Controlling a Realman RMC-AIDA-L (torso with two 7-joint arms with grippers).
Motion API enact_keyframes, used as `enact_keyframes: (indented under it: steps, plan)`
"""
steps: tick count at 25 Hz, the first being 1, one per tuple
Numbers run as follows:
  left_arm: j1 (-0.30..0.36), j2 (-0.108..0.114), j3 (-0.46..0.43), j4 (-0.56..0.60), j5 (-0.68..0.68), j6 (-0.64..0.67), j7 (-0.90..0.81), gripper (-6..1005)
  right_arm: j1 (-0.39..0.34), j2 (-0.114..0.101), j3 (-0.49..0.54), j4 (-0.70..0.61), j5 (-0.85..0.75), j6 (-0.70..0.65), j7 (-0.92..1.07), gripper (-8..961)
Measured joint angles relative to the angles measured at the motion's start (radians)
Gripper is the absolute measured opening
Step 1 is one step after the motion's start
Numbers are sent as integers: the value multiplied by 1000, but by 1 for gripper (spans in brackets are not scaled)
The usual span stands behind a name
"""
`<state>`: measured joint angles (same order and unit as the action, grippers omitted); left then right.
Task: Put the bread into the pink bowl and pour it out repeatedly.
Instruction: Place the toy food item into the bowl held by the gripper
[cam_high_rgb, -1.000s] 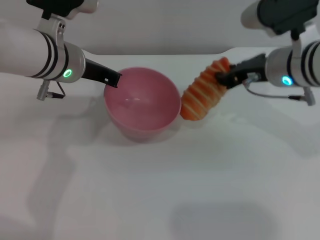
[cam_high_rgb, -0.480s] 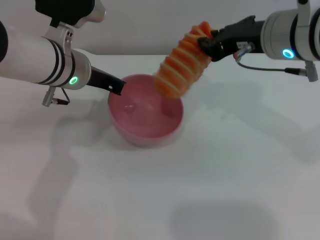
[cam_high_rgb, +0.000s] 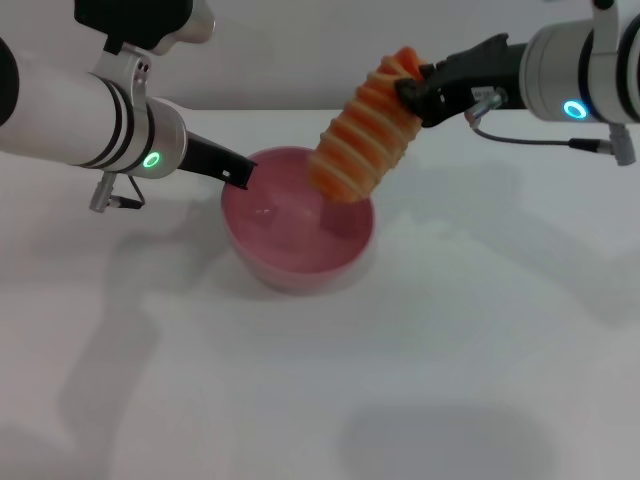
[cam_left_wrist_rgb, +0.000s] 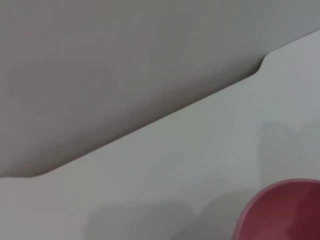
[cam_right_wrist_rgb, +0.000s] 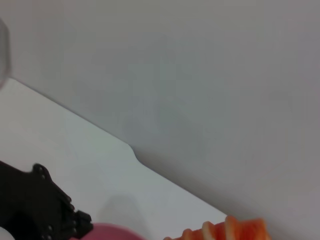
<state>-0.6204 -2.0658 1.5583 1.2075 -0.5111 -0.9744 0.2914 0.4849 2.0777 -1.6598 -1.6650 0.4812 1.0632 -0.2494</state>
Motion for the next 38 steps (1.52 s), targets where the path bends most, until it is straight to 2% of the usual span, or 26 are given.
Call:
enact_keyframes:
  steps: [5,14,25,37,38]
  plan:
    - [-9,-2,17,12,-20,-4,-6,35,15,-1,-28,80,1,-71,-6,186]
    - [-13,-2,63,49,-36,1,-26,35,116,1,-60,278,15,-150,-8,168]
    - [-13,-1,66,63,-41,1,-27,35,123,1,-125,303,99,-187,-11,181]
    - [-13,0,68,69,-42,-5,-28,35,105,-1,-173,291,95,-187,-13,223]
    - [-12,0,68,69,-42,-5,-28,35,101,-1,-174,291,93,-187,-14,342]
